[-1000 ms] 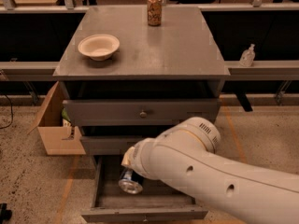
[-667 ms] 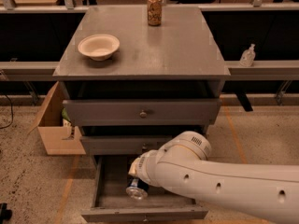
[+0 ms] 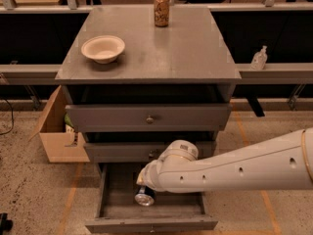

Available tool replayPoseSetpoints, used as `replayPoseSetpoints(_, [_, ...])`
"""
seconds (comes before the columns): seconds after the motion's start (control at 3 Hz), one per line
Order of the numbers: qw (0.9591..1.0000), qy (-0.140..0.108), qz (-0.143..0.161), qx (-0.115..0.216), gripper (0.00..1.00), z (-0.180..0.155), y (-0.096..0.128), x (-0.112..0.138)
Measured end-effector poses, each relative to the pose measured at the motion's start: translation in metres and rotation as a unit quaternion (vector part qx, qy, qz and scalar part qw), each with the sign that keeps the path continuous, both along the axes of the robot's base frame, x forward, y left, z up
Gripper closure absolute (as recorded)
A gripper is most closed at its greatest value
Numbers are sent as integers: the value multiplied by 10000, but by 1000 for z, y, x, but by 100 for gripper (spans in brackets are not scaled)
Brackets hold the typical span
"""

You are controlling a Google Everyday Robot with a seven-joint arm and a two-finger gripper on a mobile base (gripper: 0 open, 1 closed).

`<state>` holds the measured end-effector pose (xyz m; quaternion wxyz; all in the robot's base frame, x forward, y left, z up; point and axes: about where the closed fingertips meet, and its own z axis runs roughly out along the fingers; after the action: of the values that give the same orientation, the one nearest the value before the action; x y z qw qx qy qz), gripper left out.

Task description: Place pepsi can into bottom drawer

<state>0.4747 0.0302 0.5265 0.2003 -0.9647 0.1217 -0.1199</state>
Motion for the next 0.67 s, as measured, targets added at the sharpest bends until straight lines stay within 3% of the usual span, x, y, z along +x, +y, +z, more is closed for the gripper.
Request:
replayPoseSetpoints(0.33, [9999,-1,13,-167,100,-41,-8,33])
replayPoseSetpoints(0.67, [9998,9,39,-178,100,-46,-8,32])
